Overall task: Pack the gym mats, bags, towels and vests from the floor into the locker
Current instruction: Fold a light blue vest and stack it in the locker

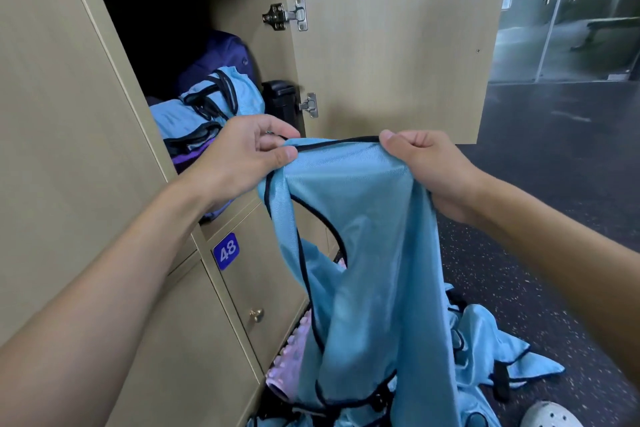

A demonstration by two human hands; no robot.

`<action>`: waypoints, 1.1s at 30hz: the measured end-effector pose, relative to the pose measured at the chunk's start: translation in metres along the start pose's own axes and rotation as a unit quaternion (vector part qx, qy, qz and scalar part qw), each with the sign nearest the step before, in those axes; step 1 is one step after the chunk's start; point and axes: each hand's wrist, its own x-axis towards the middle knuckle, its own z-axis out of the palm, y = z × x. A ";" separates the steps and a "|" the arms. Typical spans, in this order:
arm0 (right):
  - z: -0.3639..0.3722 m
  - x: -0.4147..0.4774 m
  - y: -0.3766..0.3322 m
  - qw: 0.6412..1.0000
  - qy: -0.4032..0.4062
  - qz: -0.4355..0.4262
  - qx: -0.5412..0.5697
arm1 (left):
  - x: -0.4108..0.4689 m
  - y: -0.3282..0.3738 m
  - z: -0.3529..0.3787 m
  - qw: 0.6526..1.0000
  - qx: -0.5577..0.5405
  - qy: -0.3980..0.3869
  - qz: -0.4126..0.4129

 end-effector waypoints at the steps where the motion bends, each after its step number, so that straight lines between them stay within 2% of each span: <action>1: -0.002 0.002 0.001 1.000 0.012 0.001 0.004 | 0.000 0.001 0.002 1.000 0.006 -0.006 0.000; 5: -0.005 0.006 0.004 0.999 0.047 0.002 0.007 | 0.001 0.002 0.008 1.000 0.031 0.006 0.002; 9: -0.003 0.001 0.003 0.998 0.053 0.011 0.016 | -0.001 0.006 0.014 0.996 -0.073 -0.023 -0.047; 13: -0.005 0.006 0.004 0.998 0.052 -0.019 0.023 | -0.003 0.017 0.027 0.978 -0.169 -0.046 -0.116; 19: -0.017 0.013 0.010 0.995 0.094 -0.022 0.010 | -0.002 0.012 0.023 0.994 -0.063 -0.053 -0.073; 25: -0.023 0.020 0.021 0.991 0.129 0.003 -0.041 | -0.004 0.022 0.024 0.990 -0.123 -0.056 -0.039; 29: -0.023 0.020 0.019 0.990 0.135 0.023 -0.039 | -0.002 0.028 0.025 0.967 -0.238 -0.065 -0.070; 33: -0.022 0.020 0.019 0.982 0.156 0.006 -0.109 | 0.000 0.033 0.026 0.953 -0.287 -0.056 -0.082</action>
